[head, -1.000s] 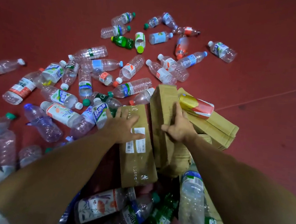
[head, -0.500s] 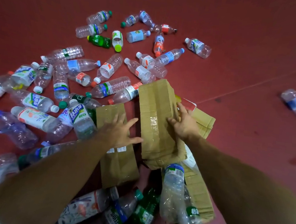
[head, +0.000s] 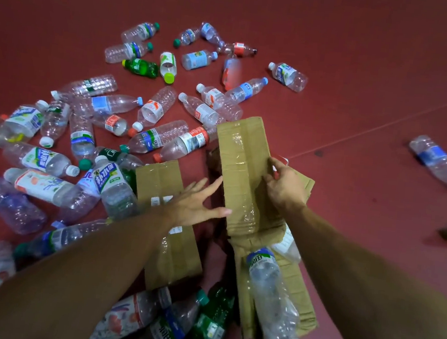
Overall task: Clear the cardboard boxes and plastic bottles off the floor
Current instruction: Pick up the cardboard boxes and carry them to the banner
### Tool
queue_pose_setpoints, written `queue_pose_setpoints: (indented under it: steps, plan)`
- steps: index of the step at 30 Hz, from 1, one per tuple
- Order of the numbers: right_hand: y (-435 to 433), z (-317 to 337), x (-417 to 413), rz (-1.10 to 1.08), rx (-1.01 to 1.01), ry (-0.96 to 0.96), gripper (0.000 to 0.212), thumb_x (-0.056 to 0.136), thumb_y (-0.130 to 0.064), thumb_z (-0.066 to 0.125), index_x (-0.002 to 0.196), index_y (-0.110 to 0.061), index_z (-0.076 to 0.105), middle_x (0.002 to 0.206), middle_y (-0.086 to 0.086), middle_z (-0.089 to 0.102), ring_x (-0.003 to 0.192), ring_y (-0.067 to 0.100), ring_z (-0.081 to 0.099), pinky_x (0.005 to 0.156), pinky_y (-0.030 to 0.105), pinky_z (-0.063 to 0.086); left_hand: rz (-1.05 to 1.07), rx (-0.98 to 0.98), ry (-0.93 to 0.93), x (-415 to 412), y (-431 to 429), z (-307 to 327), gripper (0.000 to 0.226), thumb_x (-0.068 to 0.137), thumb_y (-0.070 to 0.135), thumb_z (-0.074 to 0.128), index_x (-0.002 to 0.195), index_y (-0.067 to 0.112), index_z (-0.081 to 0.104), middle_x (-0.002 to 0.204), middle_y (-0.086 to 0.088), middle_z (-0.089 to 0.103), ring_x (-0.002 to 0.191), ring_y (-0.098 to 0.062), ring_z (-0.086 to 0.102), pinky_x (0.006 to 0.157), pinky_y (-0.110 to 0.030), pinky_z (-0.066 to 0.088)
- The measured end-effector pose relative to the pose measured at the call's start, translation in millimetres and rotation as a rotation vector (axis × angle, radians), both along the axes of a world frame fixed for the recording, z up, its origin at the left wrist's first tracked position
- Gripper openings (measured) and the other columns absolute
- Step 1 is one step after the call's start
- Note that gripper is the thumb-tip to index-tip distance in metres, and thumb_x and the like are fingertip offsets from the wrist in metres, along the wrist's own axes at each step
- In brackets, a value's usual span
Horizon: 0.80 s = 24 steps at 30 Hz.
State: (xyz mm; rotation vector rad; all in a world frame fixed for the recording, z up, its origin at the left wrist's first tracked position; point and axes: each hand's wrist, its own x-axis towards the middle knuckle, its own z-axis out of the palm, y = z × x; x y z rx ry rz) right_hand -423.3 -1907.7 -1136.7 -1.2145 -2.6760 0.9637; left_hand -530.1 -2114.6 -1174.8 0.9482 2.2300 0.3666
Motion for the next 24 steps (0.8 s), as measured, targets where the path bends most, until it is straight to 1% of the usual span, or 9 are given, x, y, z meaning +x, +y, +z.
queue_pose_setpoints:
  steps: [2,5,7,9,11,14,17,19,24]
  plan:
    - [3.7,6.2,-0.2,-0.005,-0.011,-0.076,0.071,0.094,-0.052,0.059,0.156,-0.038,0.028,0.156,0.006,0.041,0.137,0.029,0.047,0.108,0.039,0.041,-0.015,0.032,-0.012,2.5,4.3,0.1,0.098,0.07,0.093,0.047,0.145,0.065,-0.009,0.168,0.001,-0.003,0.154,-0.025,-0.004,0.124,-0.047,0.008]
    - [-0.6,14.8,-4.6,-0.011,-0.034,-0.194,0.11,0.077,-0.075,0.065,0.16,-0.029,0.01,0.163,0.011,0.023,0.145,0.033,0.032,0.114,0.047,0.036,-0.067,0.07,-0.009,6.3,7.7,8.0,0.097,0.071,0.09,0.052,0.145,0.066,-0.007,0.168,0.002,-0.003,0.154,-0.023,-0.003,0.124,-0.047,0.009]
    - [-8.3,19.2,-8.9,-0.03,-0.082,-0.256,0.132,0.065,-0.081,0.069,0.16,-0.025,-0.004,0.166,0.012,0.009,0.149,0.034,0.021,0.118,0.053,0.029,-0.089,0.079,-0.011,4.0,6.4,14.5,0.096,0.077,0.079,0.058,0.148,0.063,-0.004,0.168,0.004,-0.005,0.154,-0.02,-0.004,0.123,-0.046,0.008]
    - [-16.5,21.8,-12.9,-0.028,-0.089,-0.33,0.145,0.058,-0.085,0.07,0.158,-0.023,-0.015,0.166,0.013,0.0,0.151,0.035,0.014,0.118,0.059,0.023,-0.122,0.043,0.002,-1.9,0.7,17.3,0.097,0.077,0.078,0.06,0.149,0.062,-0.003,0.167,0.007,-0.008,0.154,-0.019,-0.007,0.123,-0.047,0.008]
    - [-24.1,23.4,-15.9,-0.005,-0.054,-0.407,0.152,0.054,-0.086,0.07,0.156,-0.02,-0.02,0.166,0.015,-0.005,0.151,0.035,0.01,0.117,0.061,0.021,-0.14,-0.017,0.05,-8.5,-7.7,16.7,0.099,0.075,0.081,0.058,0.148,0.061,-0.005,0.167,0.009,-0.01,0.154,-0.021,-0.008,0.123,-0.051,0.006]
    - [-33.5,24.4,-21.0,0.007,-0.007,-0.474,0.157,0.051,-0.084,0.075,0.154,-0.019,-0.025,0.165,0.016,-0.011,0.152,0.035,0.005,0.114,0.062,0.022,-0.053,-0.094,0.125,-15.0,-23.1,12.9,0.099,0.076,0.083,0.054,0.15,0.059,-0.006,0.167,0.007,-0.01,0.154,-0.026,-0.006,0.12,-0.058,0.006]
    - [-41.3,20.2,-25.1,0.012,0.072,-0.513,0.159,0.053,-0.079,0.079,0.154,-0.016,-0.026,0.163,0.018,-0.018,0.152,0.036,-0.003,0.114,0.064,0.019,0.072,-0.119,0.107,-18.7,-41.9,3.1,0.101,0.074,0.087,0.05,0.152,0.057,-0.006,0.167,-0.002,-0.009,0.153,-0.033,-0.007,0.117,-0.066,0.009]
    - [-46.4,15.1,-26.6,0.021,0.133,-0.534,0.162,0.049,-0.083,0.077,0.154,-0.013,-0.026,0.162,0.02,-0.021,0.152,0.037,-0.007,0.114,0.063,0.018,0.125,-0.137,0.09,-19.8,-52.4,-3.8,0.103,0.072,0.088,0.05,0.152,0.057,-0.007,0.167,-0.005,-0.01,0.153,-0.036,-0.007,0.116,-0.068,0.012]
    - [-57.9,11.3,-34.6,0.044,0.23,-0.556,0.158,0.055,-0.081,0.076,0.153,-0.009,-0.025,0.163,0.019,-0.016,0.152,0.036,-0.008,0.11,0.064,0.026,0.244,-0.154,0.11,-18.7,-66.0,-14.7,0.108,0.069,0.089,0.052,0.155,0.05,0.0,0.167,-0.008,-0.01,0.152,-0.037,-0.01,0.115,-0.071,0.011]
